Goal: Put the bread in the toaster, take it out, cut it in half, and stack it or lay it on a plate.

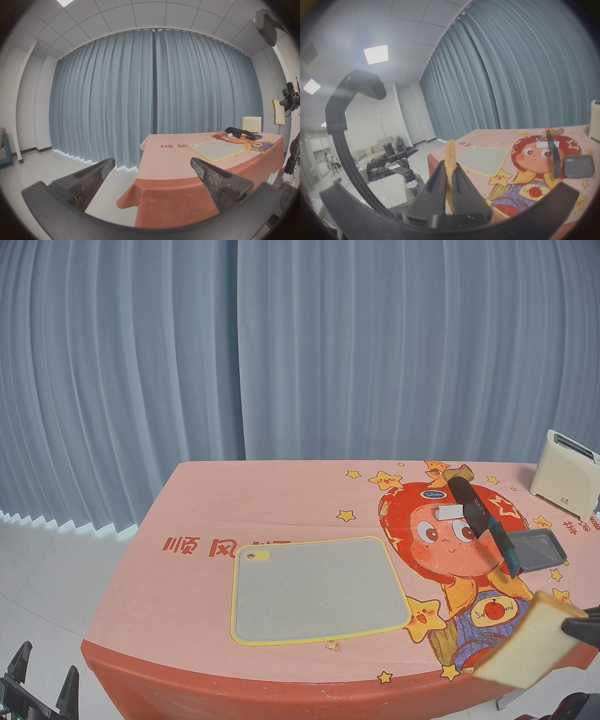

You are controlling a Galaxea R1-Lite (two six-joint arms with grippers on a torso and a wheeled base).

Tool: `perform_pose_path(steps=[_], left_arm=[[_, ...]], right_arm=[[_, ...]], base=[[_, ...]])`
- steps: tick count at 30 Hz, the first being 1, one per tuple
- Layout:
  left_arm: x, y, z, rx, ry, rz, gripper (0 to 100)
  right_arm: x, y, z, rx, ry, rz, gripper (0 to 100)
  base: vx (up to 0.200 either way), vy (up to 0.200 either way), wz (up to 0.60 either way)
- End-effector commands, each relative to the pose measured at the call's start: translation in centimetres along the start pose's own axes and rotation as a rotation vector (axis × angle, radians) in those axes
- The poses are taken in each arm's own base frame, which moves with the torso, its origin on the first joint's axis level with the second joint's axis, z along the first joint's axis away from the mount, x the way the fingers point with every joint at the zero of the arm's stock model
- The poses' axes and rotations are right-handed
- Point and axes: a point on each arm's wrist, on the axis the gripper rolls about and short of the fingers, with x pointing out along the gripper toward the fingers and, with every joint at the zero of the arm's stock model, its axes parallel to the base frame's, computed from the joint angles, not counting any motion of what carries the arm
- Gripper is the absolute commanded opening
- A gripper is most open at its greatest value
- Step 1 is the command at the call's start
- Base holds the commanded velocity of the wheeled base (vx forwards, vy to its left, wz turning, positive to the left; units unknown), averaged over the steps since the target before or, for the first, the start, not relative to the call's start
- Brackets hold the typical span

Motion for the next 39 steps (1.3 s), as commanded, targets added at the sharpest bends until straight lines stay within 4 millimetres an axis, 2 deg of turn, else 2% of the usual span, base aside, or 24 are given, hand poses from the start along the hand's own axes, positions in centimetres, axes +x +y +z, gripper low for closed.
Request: perform_pose_path(steps=[1,11,17,23,30,35,39], left_arm=[[0.1,0.0,-0.5,0.001,0.02,-0.002,100],[0.1,0.0,-0.5,0.001,0.02,0.0,100],[0.1,0.0,-0.5,0.001,0.02,0.0,100],[0.1,0.0,-0.5,0.001,0.02,0.0,100],[0.1,0.0,-0.5,0.001,0.02,0.0,100],[0.1,0.0,-0.5,0.001,0.02,0.0,100],[0.1,0.0,-0.5,0.001,0.02,0.001,100]], right_arm=[[0.7,0.0,0.4,0.065,0.017,0.045,0],[4.1,-1.3,1.0,0.238,0.069,0.092,0],[5.4,-1.7,0.9,0.299,0.061,0.095,0],[7.2,-1.3,1.1,0.381,0.049,0.08,0],[9.4,-0.7,1.6,0.48,-0.017,0.095,0],[11.1,-1.1,2.0,0.544,-0.069,0.084,0],[13.4,-1.7,2.2,0.619,-0.142,0.076,0]], base=[[0.0,0.0,0.0],[0.0,0.0,0.0],[0.0,0.0,0.0],[0.0,0.0,0.0],[0.0,0.0,0.0],[0.0,0.0,0.0],[0.0,0.0,0.0]])
